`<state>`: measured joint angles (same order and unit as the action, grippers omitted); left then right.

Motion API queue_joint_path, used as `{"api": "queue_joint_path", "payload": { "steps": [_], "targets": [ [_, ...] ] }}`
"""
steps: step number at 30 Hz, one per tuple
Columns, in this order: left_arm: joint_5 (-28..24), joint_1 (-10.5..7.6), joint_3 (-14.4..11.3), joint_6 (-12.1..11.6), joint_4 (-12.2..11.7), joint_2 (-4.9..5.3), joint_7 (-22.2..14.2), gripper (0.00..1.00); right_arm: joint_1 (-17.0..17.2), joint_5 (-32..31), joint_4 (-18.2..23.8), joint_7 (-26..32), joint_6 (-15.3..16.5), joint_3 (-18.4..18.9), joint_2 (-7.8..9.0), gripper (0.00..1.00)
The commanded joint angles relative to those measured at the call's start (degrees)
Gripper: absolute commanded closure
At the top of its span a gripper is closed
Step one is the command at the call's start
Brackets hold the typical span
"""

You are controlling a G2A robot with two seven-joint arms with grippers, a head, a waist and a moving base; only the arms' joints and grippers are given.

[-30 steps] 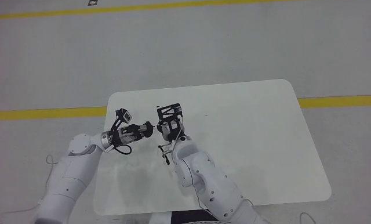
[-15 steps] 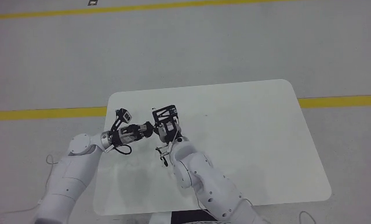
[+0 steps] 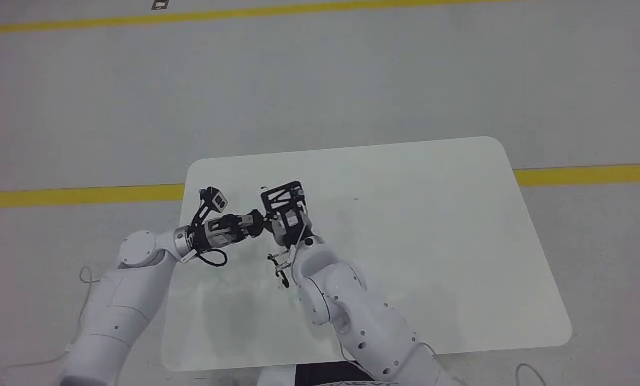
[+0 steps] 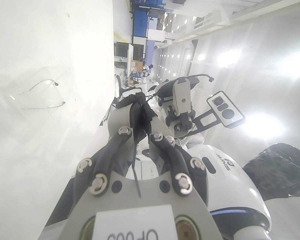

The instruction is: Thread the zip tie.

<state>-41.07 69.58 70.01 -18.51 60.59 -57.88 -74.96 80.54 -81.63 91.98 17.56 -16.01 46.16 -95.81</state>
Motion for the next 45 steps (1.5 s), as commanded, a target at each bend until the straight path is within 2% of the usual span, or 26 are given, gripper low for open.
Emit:
{"api": "queue_joint_path", "payload": {
  "steps": [1, 14, 28, 45],
  "targets": [
    [0.0, 0.0, 0.0, 0.0, 0.0, 0.0, 0.0, 1.0, -0.1, 0.0, -0.1, 0.1, 0.0, -0.1, -0.02, 1.0],
    [0.0, 0.0, 0.0, 0.0, 0.0, 0.0, 0.0, 1.0, -0.7, 0.3, -1.1, 1.0, 0.2, -0.1, -0.16, 1.0],
    [0.0, 0.0, 0.0, 0.0, 0.0, 0.0, 0.0, 1.0, 0.1, -1.0, 0.3, 0.6, -0.5, 0.3, 0.0, 1.0],
    [0.0, 0.0, 0.0, 0.0, 0.0, 0.0, 0.0, 1.0, -0.6, -1.1, -0.4, 1.0, -0.1, 0.1, -0.18, 1.0]
  ]
}}
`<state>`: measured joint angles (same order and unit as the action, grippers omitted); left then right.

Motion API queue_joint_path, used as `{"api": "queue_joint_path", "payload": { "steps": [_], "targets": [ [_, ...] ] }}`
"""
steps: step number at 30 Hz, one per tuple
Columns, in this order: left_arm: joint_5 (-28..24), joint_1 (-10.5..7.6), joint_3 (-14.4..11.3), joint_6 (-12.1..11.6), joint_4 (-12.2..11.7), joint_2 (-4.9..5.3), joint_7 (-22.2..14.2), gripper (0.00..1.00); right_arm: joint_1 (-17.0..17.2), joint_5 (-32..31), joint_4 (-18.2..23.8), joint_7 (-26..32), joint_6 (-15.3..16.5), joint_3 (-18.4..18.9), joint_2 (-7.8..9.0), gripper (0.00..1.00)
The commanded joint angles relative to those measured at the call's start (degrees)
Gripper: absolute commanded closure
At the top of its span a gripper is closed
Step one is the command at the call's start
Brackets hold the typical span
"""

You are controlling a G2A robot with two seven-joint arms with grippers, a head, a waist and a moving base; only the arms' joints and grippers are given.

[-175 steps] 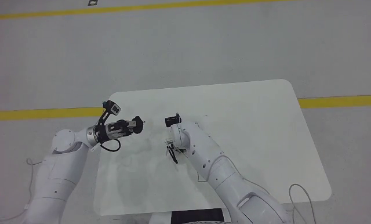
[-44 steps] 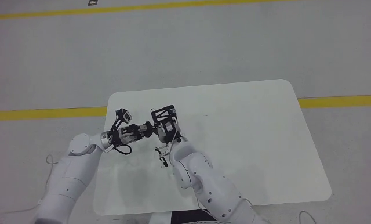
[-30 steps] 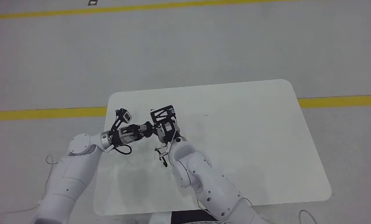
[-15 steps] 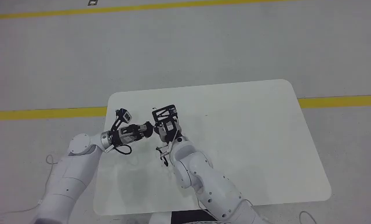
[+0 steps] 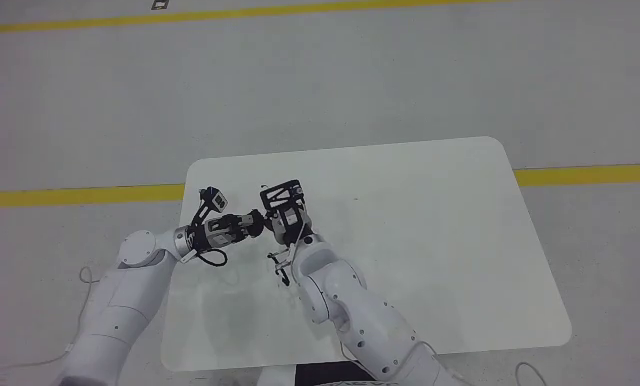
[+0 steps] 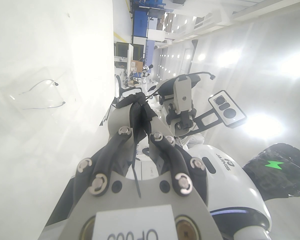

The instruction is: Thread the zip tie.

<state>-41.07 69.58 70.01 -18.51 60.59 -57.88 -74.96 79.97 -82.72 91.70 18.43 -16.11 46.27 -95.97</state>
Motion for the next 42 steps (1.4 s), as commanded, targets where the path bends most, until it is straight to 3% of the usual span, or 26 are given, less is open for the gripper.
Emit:
{"api": "queue_joint_path", "payload": {
  "steps": [1, 42],
  "targets": [
    [0.0, 0.0, 0.0, 0.0, 0.0, 0.0, 0.0, 1.0, -0.1, 0.1, -0.2, 0.2, 0.0, 0.0, -0.03, 1.0],
    [0.0, 0.0, 0.0, 0.0, 0.0, 0.0, 0.0, 1.0, -0.4, -0.1, -0.8, 1.1, 0.4, -0.2, -0.3, 1.0]
  ]
}}
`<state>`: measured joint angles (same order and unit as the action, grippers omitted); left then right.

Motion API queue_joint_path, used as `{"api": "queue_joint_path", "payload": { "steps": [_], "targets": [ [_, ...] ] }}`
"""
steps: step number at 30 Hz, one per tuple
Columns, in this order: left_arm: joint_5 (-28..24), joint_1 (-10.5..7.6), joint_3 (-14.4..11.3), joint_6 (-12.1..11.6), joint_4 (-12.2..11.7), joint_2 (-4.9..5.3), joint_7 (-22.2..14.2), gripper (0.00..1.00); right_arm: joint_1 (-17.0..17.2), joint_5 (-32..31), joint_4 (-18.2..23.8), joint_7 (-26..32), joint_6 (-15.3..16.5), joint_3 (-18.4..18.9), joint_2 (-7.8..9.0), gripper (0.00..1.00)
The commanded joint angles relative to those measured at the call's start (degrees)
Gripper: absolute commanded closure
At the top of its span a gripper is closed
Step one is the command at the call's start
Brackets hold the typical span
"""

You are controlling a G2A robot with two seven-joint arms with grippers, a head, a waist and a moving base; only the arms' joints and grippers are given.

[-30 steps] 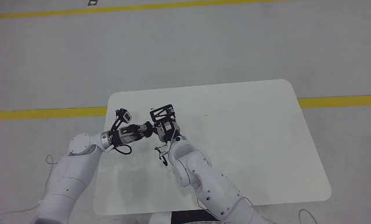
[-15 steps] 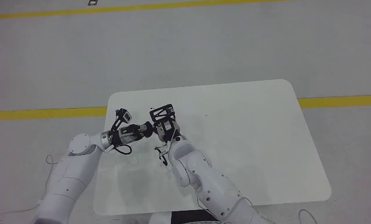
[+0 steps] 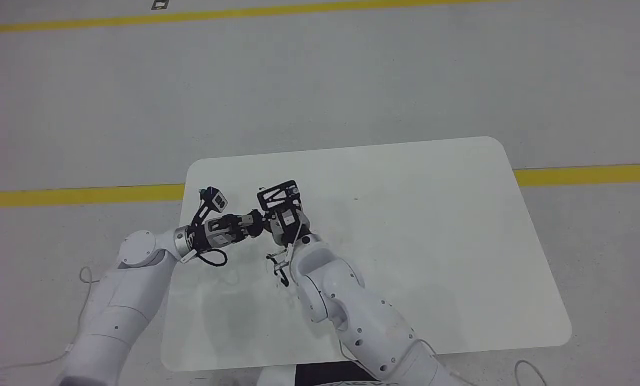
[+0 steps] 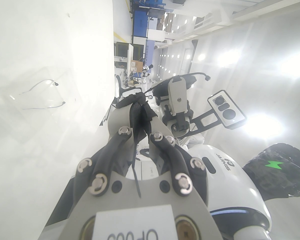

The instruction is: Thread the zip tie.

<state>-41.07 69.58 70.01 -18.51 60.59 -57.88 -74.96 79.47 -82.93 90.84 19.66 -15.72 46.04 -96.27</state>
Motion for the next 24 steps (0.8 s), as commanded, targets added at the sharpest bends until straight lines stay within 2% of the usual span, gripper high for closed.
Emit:
{"api": "queue_joint_path", "payload": {
  "steps": [1, 24],
  "targets": [
    [0.0, 0.0, 0.0, 0.0, 0.0, 0.0, 0.0, 1.0, 0.1, 0.2, 0.2, -0.3, 0.1, 0.0, 0.0, 1.0],
    [0.0, 0.0, 0.0, 0.0, 0.0, 0.0, 0.0, 1.0, -0.1, 1.2, 0.2, -0.6, 1.2, -0.5, -0.08, 1.0]
  ]
}}
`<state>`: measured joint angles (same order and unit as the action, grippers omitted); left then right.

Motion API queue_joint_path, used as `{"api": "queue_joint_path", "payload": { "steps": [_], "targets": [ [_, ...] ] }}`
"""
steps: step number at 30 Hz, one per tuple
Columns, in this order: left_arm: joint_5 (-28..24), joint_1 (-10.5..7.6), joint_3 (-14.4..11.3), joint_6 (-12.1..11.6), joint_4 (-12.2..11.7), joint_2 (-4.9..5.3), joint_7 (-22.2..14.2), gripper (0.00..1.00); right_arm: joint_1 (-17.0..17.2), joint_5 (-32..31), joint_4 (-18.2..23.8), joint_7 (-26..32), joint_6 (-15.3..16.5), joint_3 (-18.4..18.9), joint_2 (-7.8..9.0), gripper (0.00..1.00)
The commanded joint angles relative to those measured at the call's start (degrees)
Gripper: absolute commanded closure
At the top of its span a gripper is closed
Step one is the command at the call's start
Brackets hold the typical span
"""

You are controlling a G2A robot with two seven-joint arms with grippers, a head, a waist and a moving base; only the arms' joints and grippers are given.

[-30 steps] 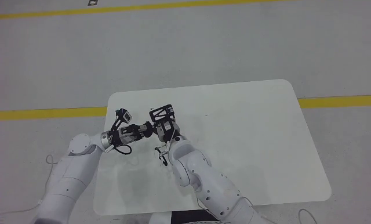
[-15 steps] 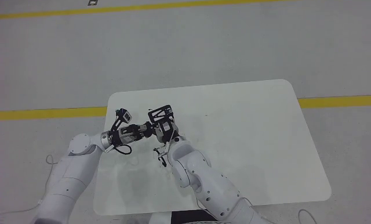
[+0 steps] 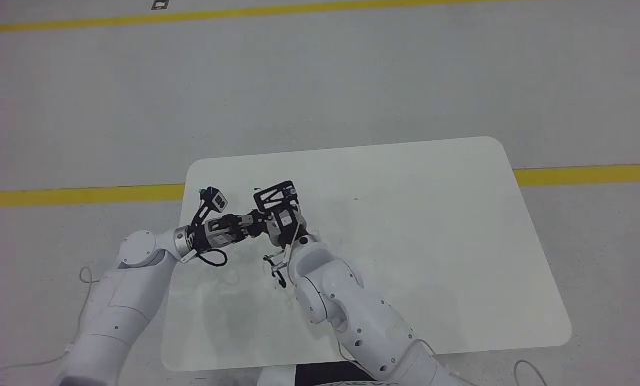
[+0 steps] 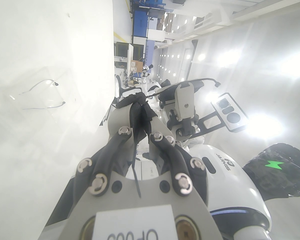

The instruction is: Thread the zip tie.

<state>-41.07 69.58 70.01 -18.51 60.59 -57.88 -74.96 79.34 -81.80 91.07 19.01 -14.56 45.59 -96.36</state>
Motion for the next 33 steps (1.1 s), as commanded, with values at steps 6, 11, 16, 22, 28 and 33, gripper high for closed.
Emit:
{"api": "queue_joint_path", "payload": {
  "steps": [6, 11, 16, 22, 28, 33],
  "targets": [
    [0.0, 0.0, 0.0, 0.0, 0.0, 0.0, 0.0, 1.0, -0.1, 0.6, -0.2, -0.1, 0.2, -0.2, -0.02, 1.0],
    [0.0, 0.0, 0.0, 0.0, 0.0, 0.0, 0.0, 1.0, -0.2, 1.3, -0.4, -0.6, 0.5, -0.2, -0.05, 1.0],
    [0.0, 0.0, 0.0, 0.0, 0.0, 0.0, 0.0, 1.0, -0.2, 1.5, -0.4, -0.8, 0.6, -0.3, -0.08, 1.0],
    [0.0, 0.0, 0.0, 0.0, 0.0, 0.0, 0.0, 1.0, -0.3, 2.2, -0.5, -1.1, 1.0, -0.4, -0.08, 1.0],
    [0.0, 0.0, 0.0, 0.0, 0.0, 0.0, 0.0, 1.0, -0.5, 2.1, -1.0, -0.8, 0.8, -0.4, -0.11, 1.0],
    [0.0, 0.0, 0.0, 0.0, 0.0, 0.0, 0.0, 1.0, -0.2, 1.4, -0.8, -0.5, -0.2, 0.0, -0.02, 1.0]
  ]
}}
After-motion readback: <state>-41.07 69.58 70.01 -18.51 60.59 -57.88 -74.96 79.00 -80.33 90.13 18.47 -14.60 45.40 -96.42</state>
